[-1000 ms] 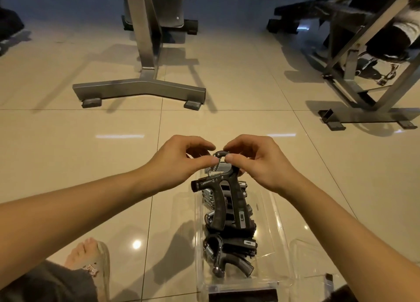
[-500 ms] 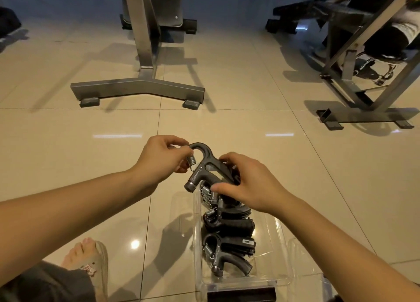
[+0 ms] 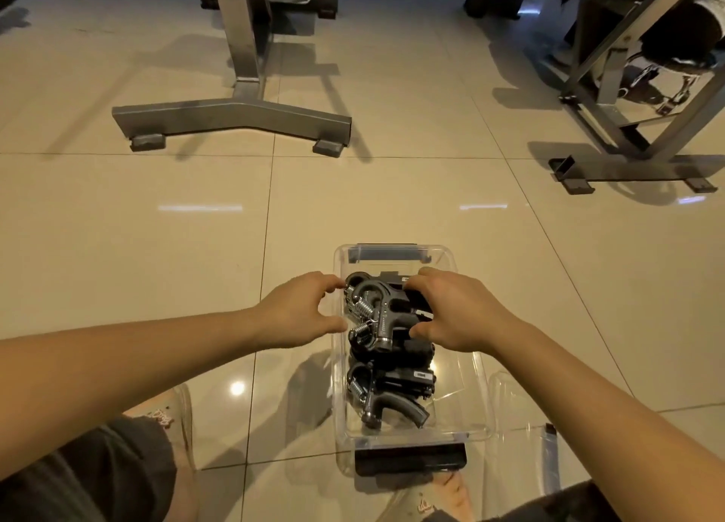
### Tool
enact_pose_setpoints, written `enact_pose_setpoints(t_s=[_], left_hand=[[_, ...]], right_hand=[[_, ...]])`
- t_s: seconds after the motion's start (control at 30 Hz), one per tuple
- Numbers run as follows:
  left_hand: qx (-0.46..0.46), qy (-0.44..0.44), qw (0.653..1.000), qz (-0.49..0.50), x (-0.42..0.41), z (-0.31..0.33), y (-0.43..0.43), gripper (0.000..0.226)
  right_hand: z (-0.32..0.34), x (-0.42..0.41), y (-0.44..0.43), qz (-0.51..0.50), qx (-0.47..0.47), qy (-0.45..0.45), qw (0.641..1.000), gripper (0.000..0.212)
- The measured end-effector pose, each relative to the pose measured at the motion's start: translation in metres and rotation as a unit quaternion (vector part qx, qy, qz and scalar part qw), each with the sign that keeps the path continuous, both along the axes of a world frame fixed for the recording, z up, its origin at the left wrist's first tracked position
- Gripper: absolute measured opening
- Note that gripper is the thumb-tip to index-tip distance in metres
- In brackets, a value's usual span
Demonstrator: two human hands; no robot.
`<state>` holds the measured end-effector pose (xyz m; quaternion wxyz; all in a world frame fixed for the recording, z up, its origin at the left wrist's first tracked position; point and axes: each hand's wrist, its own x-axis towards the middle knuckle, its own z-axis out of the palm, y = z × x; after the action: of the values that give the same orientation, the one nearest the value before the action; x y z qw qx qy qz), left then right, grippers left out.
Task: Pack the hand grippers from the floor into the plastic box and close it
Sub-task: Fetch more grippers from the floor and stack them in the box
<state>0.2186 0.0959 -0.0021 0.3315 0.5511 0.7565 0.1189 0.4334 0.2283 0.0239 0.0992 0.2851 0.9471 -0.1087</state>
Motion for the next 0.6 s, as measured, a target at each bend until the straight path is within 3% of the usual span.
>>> enact_pose_setpoints(t_s=[0.07,0.2,0.6], left_hand=[[-0.019,0.096,0.99,-0.098,0.007,-0.018,-0.008,0.1],[0.004,0.166,0.969,-0.18,0.016,-0.051,-0.02,0.132],[0.019,0.16,0.97,-0.182,0.014,-0.065,-0.027,0.131]], right_hand=[[-0.015,0.006,-0.006,0.0,-0.009,-0.039,0.999,0.053],[-0.051,0.017,-0.025,0.014,-0.028,-0.097,0.995,0.055],[-0.118,0.034,-0.064,-0.007,-0.05,-0.076,0.996,0.056]])
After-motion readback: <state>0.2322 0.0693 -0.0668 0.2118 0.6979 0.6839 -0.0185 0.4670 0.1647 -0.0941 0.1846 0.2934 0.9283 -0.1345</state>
